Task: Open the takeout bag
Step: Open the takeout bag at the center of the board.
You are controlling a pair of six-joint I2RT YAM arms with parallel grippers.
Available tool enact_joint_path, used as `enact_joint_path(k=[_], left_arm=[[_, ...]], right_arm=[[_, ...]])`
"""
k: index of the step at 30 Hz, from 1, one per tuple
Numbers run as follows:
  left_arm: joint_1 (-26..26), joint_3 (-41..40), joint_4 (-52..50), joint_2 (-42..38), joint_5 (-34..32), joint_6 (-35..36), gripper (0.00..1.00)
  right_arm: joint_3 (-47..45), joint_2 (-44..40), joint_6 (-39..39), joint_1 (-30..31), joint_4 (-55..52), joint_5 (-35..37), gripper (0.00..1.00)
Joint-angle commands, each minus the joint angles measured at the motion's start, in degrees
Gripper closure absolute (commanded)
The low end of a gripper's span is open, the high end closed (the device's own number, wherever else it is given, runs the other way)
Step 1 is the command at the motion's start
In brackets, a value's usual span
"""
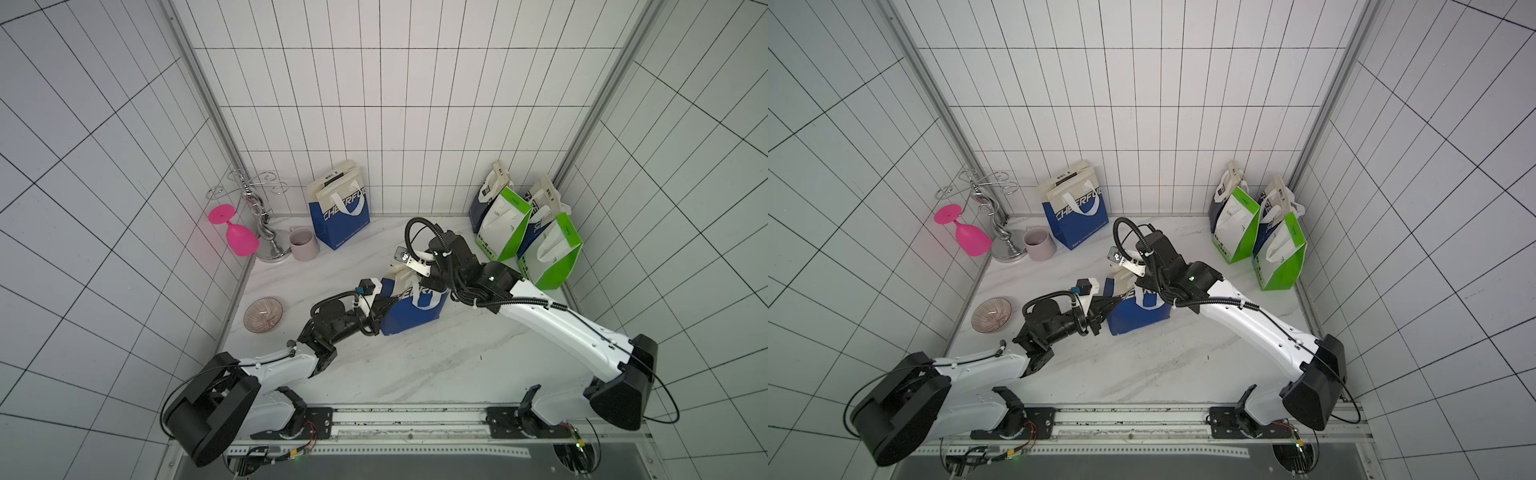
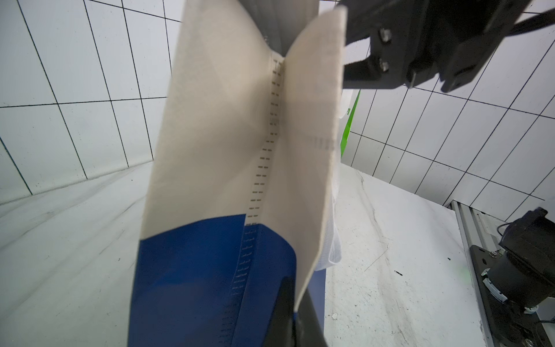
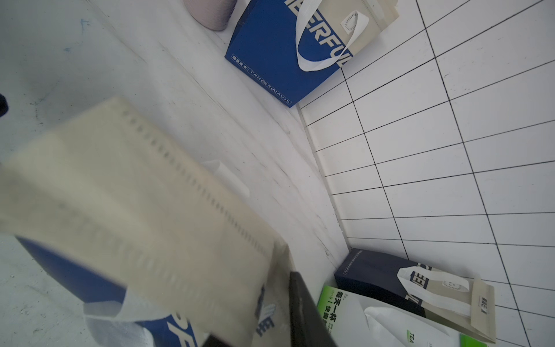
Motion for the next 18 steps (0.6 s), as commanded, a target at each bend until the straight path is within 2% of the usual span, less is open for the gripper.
enact_joint_path(k=[1, 8, 11, 13, 18], left_arm=[[-0.22, 0.67, 0.77, -0.35, 0.48, 0.74, 1.00], [-0.26, 0.58, 0.67, -0.58, 0.43, 0.67, 1.00], [-0.28, 0.56, 0.60, -0.75, 0.32, 0.73, 1.00], [-0.18, 0.53, 0.50, -0.91, 0.22, 0.72, 1.00], [-0.27, 0.55, 0.35, -1.16, 0.00, 0.80, 1.00]], right_arm=[[-3.87, -2.50, 1.66, -0.55, -0.06, 2.23, 0.74], [-5.08, -2.73, 1.87, -0.55, 0.52, 4.30, 0.77], [-4.02, -1.81, 1.47, -0.64, 0.54, 4.74, 0.85], [-3.08, -1.44, 1.47, -0.64, -0.23, 4.65, 0.98], [-0.39, -1.87, 1.85, -0.61, -2.69, 4.09, 1.00]])
